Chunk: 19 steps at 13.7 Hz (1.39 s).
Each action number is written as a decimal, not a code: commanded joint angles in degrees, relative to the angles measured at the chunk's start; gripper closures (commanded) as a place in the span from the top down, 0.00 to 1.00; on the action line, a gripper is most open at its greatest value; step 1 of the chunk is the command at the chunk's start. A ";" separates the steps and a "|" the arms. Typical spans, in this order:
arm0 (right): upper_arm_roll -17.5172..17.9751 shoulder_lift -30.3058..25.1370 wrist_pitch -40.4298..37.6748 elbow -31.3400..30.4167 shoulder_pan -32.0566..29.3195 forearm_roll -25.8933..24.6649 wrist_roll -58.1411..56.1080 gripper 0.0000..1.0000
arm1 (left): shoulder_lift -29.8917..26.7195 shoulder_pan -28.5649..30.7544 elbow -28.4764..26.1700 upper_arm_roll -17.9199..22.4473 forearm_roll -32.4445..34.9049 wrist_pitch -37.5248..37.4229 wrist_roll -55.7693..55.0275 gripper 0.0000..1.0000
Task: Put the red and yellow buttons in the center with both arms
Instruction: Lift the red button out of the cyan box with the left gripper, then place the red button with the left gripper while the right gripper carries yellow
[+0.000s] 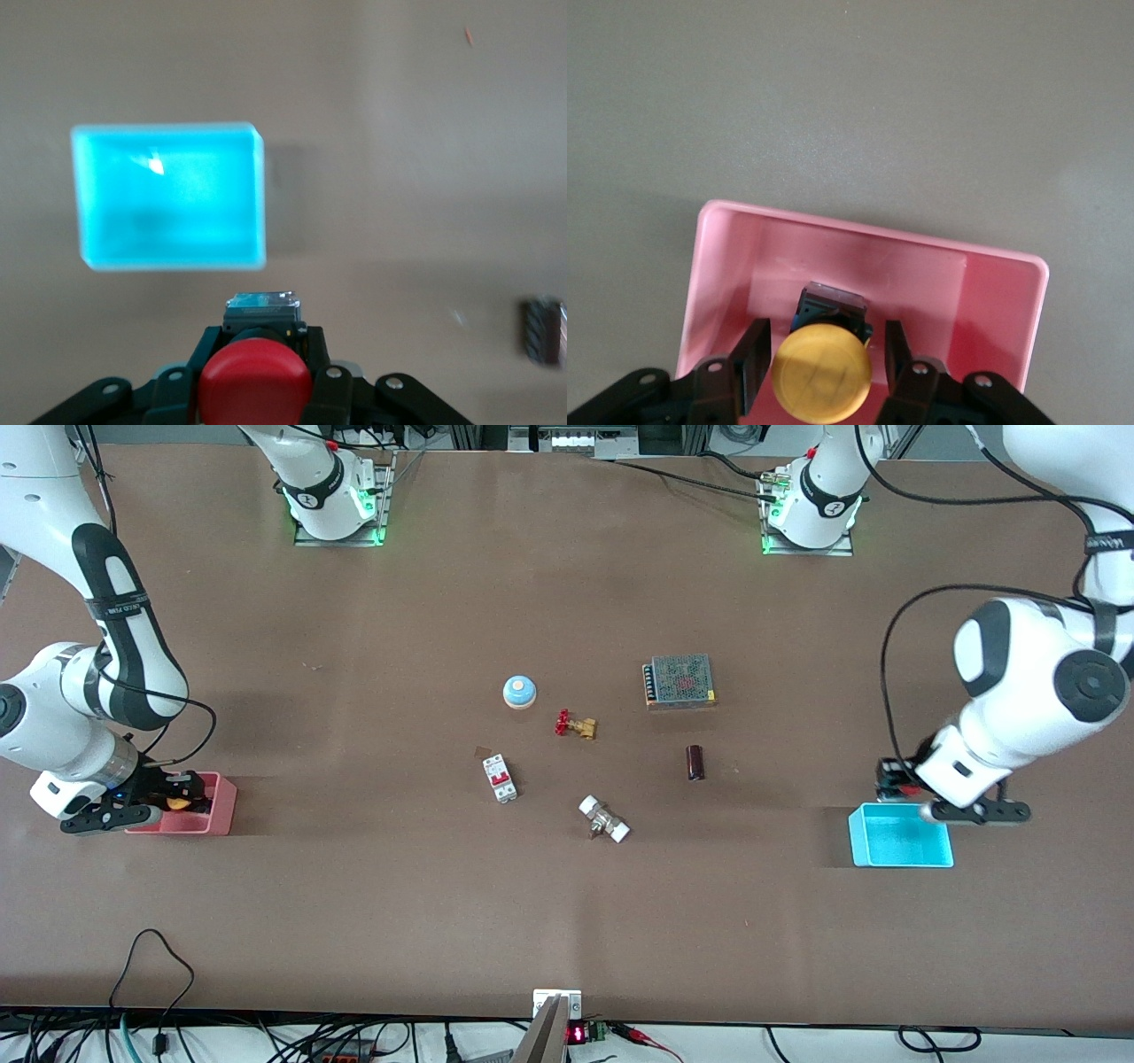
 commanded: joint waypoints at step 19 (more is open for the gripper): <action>0.94 -11.98 -19.95 2.69 0.64 0.31 -1.93 0.35 | 2.03 -5.24 -21.94 -3.99 -8.86 21.17 -4.56 0.29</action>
